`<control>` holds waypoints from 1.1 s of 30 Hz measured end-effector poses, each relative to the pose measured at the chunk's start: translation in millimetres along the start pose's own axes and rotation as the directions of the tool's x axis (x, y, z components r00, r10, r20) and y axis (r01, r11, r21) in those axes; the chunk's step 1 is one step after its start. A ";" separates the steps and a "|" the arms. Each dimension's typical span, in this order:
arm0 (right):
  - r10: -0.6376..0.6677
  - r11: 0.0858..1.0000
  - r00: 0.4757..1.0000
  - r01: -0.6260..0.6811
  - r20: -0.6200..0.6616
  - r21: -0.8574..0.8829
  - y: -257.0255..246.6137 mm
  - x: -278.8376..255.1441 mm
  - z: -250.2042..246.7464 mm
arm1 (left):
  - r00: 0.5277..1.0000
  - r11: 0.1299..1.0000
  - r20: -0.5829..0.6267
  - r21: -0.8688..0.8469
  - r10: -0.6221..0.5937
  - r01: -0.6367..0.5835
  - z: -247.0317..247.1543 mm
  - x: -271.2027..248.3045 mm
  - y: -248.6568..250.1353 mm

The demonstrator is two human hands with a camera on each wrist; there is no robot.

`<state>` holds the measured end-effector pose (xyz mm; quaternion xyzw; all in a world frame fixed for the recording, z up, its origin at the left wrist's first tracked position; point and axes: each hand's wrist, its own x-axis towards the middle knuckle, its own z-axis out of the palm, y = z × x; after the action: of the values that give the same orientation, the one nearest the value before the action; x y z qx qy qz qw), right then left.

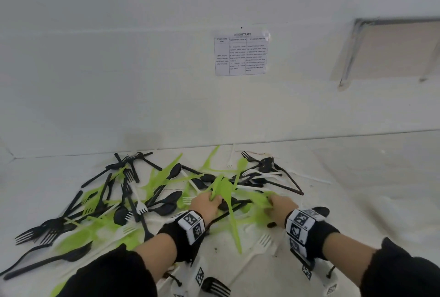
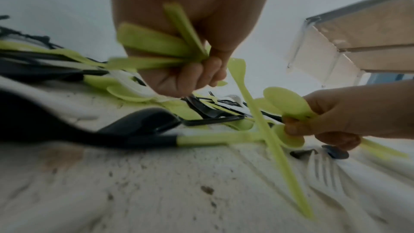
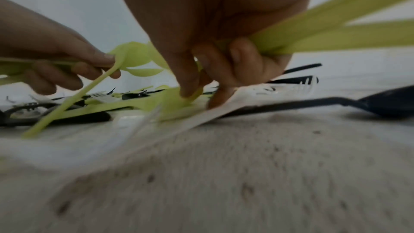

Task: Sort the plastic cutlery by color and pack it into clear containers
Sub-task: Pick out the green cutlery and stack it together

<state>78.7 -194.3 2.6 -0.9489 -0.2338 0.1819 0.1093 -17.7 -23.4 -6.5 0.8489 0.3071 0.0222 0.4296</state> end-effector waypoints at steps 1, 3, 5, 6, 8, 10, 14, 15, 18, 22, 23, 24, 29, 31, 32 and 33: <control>0.019 0.997 0.999 -0.016 -0.046 0.071 -0.1 -1.2 -6.1 | 0.999 1.000 -0.035 -0.023 -0.005 0.004 -1.4 0.3 -0.5; 0.038 0.975 0.987 -0.002 -0.159 0.222 -1.2 -4.1 -24.1 | 0.992 0.992 -0.117 -0.119 -0.053 0.039 -3.7 3.5 -1.9; 0.043 0.927 0.956 0.070 -0.291 0.368 -1.9 -3.3 -43.2 | 0.970 0.966 -0.203 -0.246 -0.134 0.082 -8.0 7.3 -2.9; 0.032 0.900 0.935 0.127 -0.354 0.417 -3.2 -3.1 -53.1 | 0.955 0.956 -0.252 -0.281 -0.153 0.079 -10.4 7.9 -3.2; -0.001 0.845 0.894 0.241 -0.448 0.478 -10.3 -2.6 -69.6 | 0.928 0.948 -0.342 -0.316 -0.145 0.031 -14.9 9.5 -3.8; -0.048 0.804 0.873 0.322 -0.485 0.500 -22.1 -2.8 -80.7 | 0.909 0.928 -0.404 -0.369 -0.108 -0.054 -18.2 9.4 -3.0; -0.171 0.738 0.879 0.414 -0.446 0.533 -59.2 3.8 -89.2 | 0.900 0.880 -0.435 -0.437 -0.027 -0.185 -27.5 6.2 0.4; -0.234 0.716 0.893 0.426 -0.385 0.553 -70.7 7.0 -87.3 | 0.910 0.874 -0.414 -0.440 0.005 -0.205 -30.1 4.3 1.4; -0.345 0.692 0.910 0.412 -0.229 0.593 -103.5 14.8 -75.6 | 0.940 0.860 -0.326 -0.447 0.100 -0.247 -32.9 -4.4 8.0; -0.336 0.660 0.927 0.358 -0.167 0.660 -130.5 23.3 -56.2 | 0.955 0.842 -0.263 -0.478 0.136 -0.252 -35.7 -13.8 5.2; -0.332 0.650 0.928 0.356 -0.170 0.672 -134.1 25.5 -51.4 | 0.958 0.832 -0.256 -0.498 0.129 -0.245 -37.3 -15.1 1.4; -0.328 0.637 0.929 0.351 -0.171 0.686 -136.8 26.1 -47.5 | 0.962 0.824 -0.246 -0.517 0.117 -0.232 -39.1 -16.2 -2.9; -0.348 0.581 0.921 0.357 -0.174 0.731 -146.7 29.2 -38.0 | 0.986 0.729 -0.161 -0.668 0.052 -0.148 -47.3 -24.4 -13.9; -0.369 0.564 0.911 0.376 -0.184 0.735 -148.6 29.1 -36.3 | 0.993 0.675 -0.114 -0.731 0.015 -0.094 -50.8 -28.6 -15.2; -0.374 0.563 0.908 0.383 -0.187 0.733 -149.0 29.0 -34.8 | 0.996 0.648 -0.089 -0.758 0.004 -0.070 -52.1 -30.0 -16.4; -0.376 0.563 0.907 0.387 -0.190 0.730 -149.7 29.4 -32.8 | 0.997 0.635 -0.074 -0.770 0.002 -0.059 -52.8 -31.3 -17.8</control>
<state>55.5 -54.3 67.6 -0.7442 -0.3352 0.2281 0.5308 -68.0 5.3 20.6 0.5880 0.2680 0.1864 0.7400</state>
